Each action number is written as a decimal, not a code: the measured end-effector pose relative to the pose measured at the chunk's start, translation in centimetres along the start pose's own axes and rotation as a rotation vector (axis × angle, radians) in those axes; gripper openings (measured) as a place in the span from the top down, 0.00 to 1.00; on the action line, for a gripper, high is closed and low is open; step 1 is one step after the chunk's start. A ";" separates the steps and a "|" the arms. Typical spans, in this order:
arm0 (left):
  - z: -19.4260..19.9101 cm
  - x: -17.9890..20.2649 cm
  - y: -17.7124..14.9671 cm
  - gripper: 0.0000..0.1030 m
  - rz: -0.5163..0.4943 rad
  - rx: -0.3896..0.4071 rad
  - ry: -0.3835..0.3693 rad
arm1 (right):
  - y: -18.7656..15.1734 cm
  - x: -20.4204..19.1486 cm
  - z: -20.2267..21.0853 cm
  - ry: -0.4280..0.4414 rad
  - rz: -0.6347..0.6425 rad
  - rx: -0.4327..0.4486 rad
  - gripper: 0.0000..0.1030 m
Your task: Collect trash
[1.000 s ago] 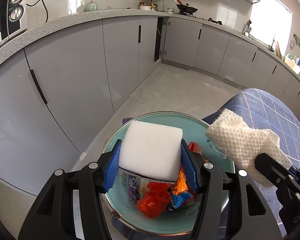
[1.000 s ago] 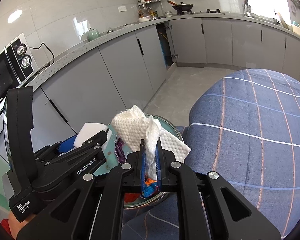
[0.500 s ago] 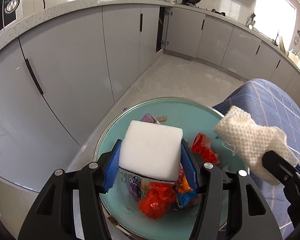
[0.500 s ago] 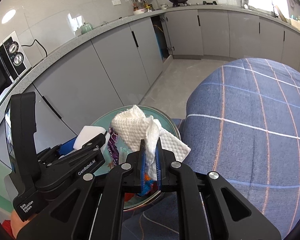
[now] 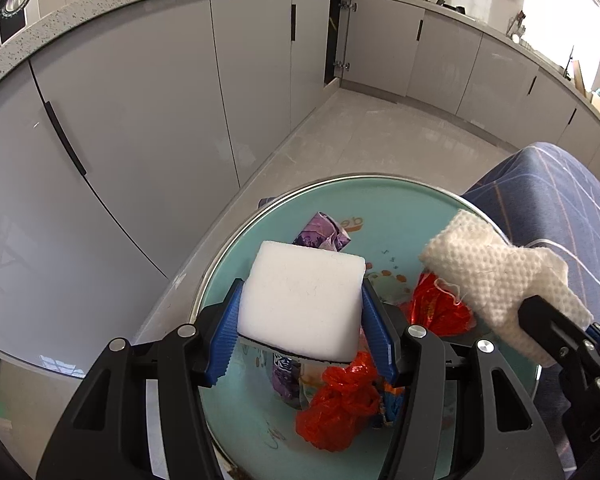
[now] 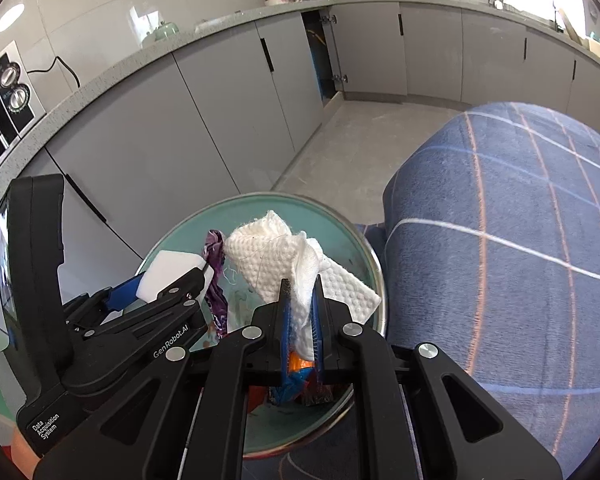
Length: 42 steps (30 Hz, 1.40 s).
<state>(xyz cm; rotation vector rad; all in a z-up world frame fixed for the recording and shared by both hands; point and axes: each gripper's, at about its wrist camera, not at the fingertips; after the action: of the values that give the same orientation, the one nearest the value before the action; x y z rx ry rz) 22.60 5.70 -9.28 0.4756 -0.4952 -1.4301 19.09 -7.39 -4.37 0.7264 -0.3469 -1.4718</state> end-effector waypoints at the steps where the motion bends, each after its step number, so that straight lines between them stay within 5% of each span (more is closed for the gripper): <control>1: -0.3 0.0 0.0 0.46 -0.002 -0.004 0.005 | -0.1 0.0 -0.2 0.000 0.000 -0.006 0.89; 8: -1.2 -0.5 -0.3 0.45 -0.004 -0.024 0.018 | -0.4 0.5 -1.9 0.026 -0.014 -0.046 0.89; 16: -0.8 -0.3 -0.7 0.39 -0.007 -0.029 0.017 | -0.6 0.6 -0.1 0.058 -0.010 -0.013 0.66; 19: 0.4 -0.4 -0.8 0.17 0.006 -0.005 0.005 | -0.3 1.0 2.3 0.036 -0.003 0.054 0.65; 23: 2.2 -0.2 -1.0 0.06 0.007 0.039 0.036 | -0.3 2.2 6.7 -0.004 -0.045 0.194 0.40; 32: 5.8 -0.6 -2.7 0.06 0.051 0.084 0.033 | -2.1 3.2 9.4 0.016 -0.069 0.243 0.18; 42: 11.6 -1.0 -6.2 0.06 0.051 0.200 0.084 | -4.8 1.6 11.5 0.061 0.003 0.247 0.11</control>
<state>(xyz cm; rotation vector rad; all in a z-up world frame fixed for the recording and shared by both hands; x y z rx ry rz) 10.71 6.01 -3.50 0.6760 -0.5821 -1.3127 8.36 -11.36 0.86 0.9655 -0.4882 -1.4155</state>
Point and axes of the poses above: each gripper's, at about its wrist camera, not at the fingertips, and z roughly against the way its jaws point, x to its right, y to its top, and after that the axes turned 2 degrees about z, right-handed
